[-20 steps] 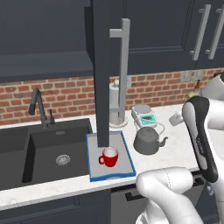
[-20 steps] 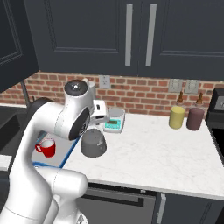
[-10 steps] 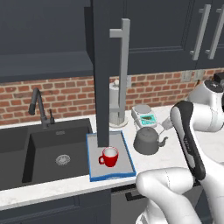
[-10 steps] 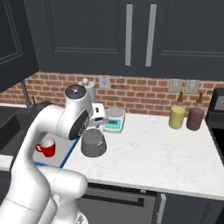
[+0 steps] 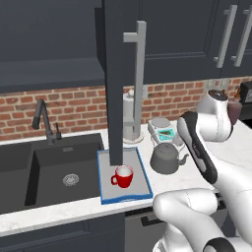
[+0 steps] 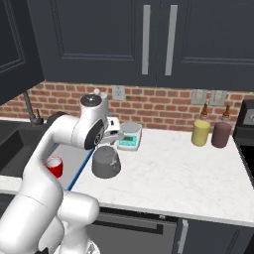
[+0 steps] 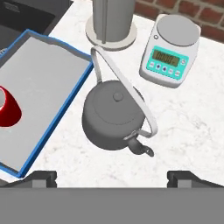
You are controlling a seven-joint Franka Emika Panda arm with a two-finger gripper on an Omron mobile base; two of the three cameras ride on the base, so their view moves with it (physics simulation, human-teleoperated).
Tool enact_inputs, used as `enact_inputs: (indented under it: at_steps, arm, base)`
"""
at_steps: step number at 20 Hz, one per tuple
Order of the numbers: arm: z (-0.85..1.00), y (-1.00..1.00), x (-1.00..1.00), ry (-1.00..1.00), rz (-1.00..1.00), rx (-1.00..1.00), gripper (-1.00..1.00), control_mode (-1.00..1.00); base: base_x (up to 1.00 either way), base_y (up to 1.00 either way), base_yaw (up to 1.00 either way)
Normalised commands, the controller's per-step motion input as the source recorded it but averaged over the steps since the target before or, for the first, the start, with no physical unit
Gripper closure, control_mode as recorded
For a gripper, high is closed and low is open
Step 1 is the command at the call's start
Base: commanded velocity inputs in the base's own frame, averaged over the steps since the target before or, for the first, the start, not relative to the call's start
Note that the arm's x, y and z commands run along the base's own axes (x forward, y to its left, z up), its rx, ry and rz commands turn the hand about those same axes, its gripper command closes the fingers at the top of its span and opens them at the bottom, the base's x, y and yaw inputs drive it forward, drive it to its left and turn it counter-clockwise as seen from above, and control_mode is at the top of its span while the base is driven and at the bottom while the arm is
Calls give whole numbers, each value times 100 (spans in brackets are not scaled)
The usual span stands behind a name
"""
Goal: Pick the kettle from the counter and place it on the tray. Then pick the mug from the cabinet and place it on the tray. Then close the cabinet doors.
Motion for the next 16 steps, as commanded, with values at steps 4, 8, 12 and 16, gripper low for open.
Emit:
enact_inputs:
  at_steps: [4, 8, 12, 16]
  arm:
    - [-12, -1, 39, 19, 11, 0, -100, -100]
    - [-12, -1, 32, 15, 12, 0, -100, -100]
    - [-16, 0, 25, 5, 9, 0, -100, -100]
    - [-16, 0, 12, 0, 5, 0, -100, -100]
  base:
    - [0, 0, 0]
    - [0, 0, 0]
    - [0, 0, 0]
    - [0, 0, 0]
